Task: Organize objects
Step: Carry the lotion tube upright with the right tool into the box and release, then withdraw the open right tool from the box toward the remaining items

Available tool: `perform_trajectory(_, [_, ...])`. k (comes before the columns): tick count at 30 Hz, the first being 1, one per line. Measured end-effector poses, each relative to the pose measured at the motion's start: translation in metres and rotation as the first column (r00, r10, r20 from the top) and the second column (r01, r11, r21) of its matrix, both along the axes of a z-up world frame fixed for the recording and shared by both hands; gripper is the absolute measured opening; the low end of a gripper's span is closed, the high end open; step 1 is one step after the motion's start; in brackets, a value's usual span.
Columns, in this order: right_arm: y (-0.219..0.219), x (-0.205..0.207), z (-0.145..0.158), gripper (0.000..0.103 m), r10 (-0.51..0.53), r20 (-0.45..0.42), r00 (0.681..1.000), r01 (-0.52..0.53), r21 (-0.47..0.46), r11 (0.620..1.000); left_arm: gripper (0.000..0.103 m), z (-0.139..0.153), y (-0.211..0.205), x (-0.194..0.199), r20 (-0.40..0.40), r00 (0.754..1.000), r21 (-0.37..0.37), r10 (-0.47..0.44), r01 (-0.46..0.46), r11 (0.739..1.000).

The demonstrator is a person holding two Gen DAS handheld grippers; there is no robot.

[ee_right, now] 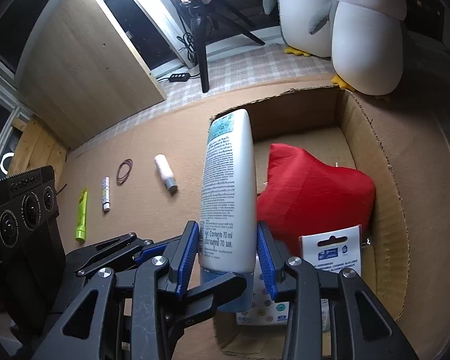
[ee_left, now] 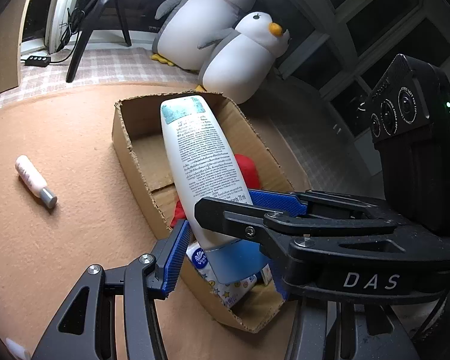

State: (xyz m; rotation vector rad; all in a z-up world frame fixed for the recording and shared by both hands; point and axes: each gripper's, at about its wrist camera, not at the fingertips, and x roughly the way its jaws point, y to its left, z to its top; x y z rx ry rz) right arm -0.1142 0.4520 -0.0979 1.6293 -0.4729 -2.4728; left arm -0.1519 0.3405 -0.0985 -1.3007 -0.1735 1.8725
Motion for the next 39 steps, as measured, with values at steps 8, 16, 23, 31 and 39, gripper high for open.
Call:
perform_trajectory(8, [0.003, -0.004, -0.004, 0.037, -0.003, 0.007, 1.0, 0.003, 0.006, 1.0, 0.065, -0.002, 0.003, 0.0, -0.016, 1.0, -0.041, -0.002, 0.002, 0.999])
perform_trajectory(16, [0.01, 0.0, 0.0, 0.057, -0.041, -0.004, 0.999, 0.041, 0.025, 0.999, 0.072, -0.001, -0.004, 0.004, -0.048, 0.999, -0.072, -0.001, -0.002, 0.997])
perform_trajectory(23, [0.012, 0.006, 0.0, 0.059, -0.068, -0.005, 0.998, 0.068, 0.015, 0.998, 0.072, 0.003, -0.02, 0.011, -0.05, 0.999, -0.079, 0.009, -0.013, 0.997])
perform_trajectory(31, [0.002, 0.017, 0.002, 0.059, -0.058, -0.026, 0.998, 0.058, 0.006, 0.998, 0.072, 0.005, -0.055, 0.026, -0.053, 0.998, -0.097, 0.038, -0.043, 0.994])
perform_trajectory(39, [-0.031, 0.033, 0.008, 0.059, 0.008, -0.078, 0.997, -0.007, 0.007, 1.0, 0.072, 0.002, -0.121, 0.049, -0.062, 0.993, -0.134, 0.097, -0.105, 0.986])
